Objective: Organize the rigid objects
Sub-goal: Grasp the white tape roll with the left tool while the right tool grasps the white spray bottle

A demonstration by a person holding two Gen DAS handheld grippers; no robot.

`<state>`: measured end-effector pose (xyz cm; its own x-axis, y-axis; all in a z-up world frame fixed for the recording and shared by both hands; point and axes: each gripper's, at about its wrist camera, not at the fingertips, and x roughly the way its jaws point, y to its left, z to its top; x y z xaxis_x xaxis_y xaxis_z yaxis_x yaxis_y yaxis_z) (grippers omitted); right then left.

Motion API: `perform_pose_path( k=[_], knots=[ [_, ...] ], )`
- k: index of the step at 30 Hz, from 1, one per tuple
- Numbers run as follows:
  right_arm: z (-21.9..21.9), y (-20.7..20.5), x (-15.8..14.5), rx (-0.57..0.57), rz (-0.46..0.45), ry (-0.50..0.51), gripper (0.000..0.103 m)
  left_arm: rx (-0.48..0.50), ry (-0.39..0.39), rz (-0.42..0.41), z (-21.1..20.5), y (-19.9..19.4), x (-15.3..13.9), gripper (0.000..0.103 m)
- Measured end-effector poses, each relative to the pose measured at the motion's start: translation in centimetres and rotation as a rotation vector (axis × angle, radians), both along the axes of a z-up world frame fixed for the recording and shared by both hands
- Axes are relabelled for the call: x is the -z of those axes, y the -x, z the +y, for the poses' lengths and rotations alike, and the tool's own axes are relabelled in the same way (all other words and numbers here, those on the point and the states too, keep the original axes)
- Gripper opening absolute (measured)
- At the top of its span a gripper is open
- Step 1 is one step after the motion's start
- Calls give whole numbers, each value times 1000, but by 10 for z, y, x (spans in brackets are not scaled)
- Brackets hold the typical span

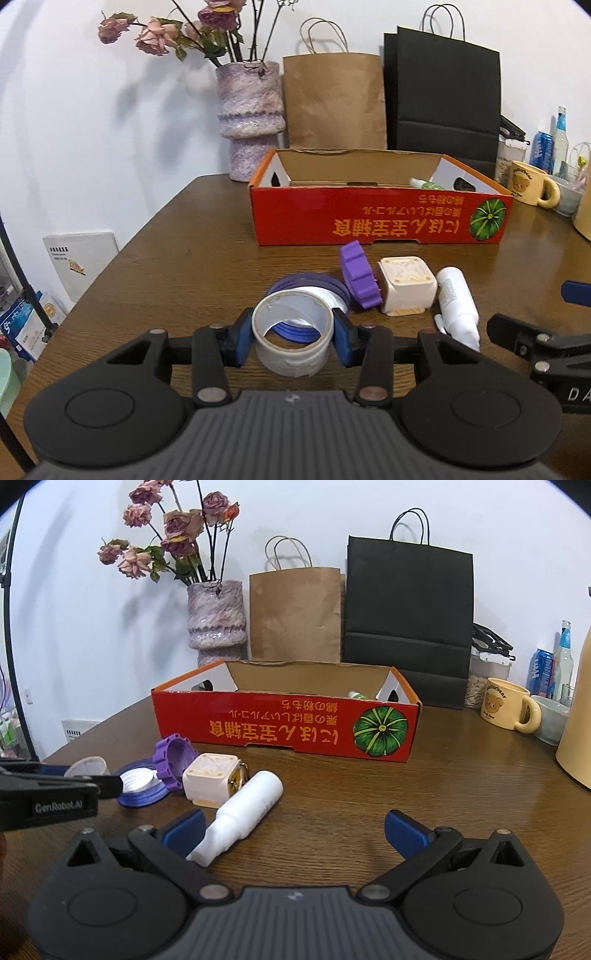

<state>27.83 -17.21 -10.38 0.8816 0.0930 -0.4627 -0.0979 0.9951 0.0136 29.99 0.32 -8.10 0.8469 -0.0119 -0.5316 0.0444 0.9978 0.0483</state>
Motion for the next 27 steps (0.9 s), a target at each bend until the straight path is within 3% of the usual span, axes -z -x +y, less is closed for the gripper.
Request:
perform_pose_path(
  k=[27],
  knots=[
    [27,-57,12,35,143,-36,100,-118,0,-35,19,-6,-6,44]
  ],
)
